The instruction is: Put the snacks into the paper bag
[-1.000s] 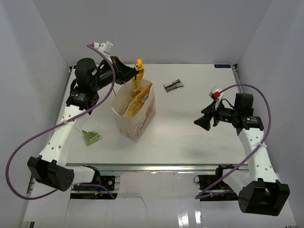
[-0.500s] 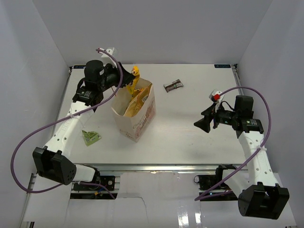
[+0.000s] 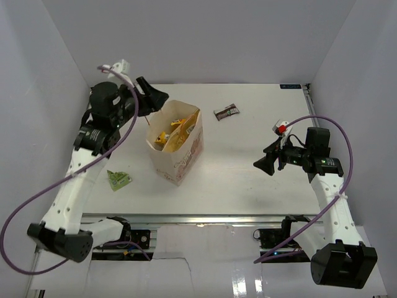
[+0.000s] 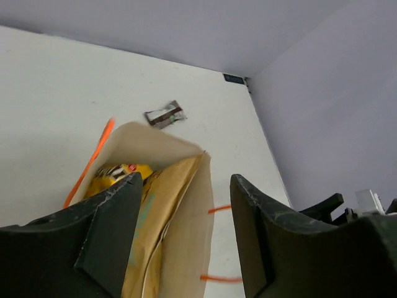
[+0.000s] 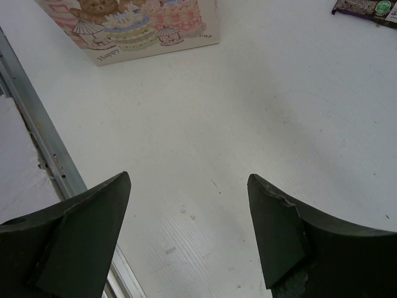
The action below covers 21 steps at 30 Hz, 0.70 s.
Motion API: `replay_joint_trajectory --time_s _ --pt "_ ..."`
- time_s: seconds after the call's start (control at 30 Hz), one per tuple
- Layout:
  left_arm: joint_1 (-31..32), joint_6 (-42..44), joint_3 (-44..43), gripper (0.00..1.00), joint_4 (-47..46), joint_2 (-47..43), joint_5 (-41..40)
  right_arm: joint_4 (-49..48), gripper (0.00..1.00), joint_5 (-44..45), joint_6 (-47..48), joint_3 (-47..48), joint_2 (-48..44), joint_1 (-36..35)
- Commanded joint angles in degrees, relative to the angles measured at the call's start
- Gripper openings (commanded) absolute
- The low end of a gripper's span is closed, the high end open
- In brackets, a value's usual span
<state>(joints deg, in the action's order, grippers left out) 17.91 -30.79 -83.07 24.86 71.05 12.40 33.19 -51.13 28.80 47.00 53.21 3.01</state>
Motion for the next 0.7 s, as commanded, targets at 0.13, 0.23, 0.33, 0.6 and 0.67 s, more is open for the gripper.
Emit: replay_joint_trajectory --time_s 0.13,0.23,0.33,0.6,0.67 --pt "-1.65 -15.07 13.27 0.67 22.74 -19.97 -32.87 -3.74 0.82 2.70 -3.30 -2.61 -1.97 0.42" --pt "-5.33 -20.25 19.94 0.68 25.67 -19.98 -33.06 -4.62 0.82 3.58 -4.19 -3.41 -2.06 0.42" --pt "-12.80 -22.82 26.96 0.69 24.80 -18.58 -28.59 -4.71 0.82 4.02 -4.28 -3.76 -1.53 0.42" --pt "-21.87 -31.97 33.23 0.74 23.14 -4.17 -27.61 -6.64 0.82 3.67 -4.80 -5.87 -0.65 0.42" --pt "-22.13 -31.01 33.58 0.77 20.85 -1.37 -27.17 -6.91 0.82 3.59 -4.89 -6.39 -0.74 0.42"
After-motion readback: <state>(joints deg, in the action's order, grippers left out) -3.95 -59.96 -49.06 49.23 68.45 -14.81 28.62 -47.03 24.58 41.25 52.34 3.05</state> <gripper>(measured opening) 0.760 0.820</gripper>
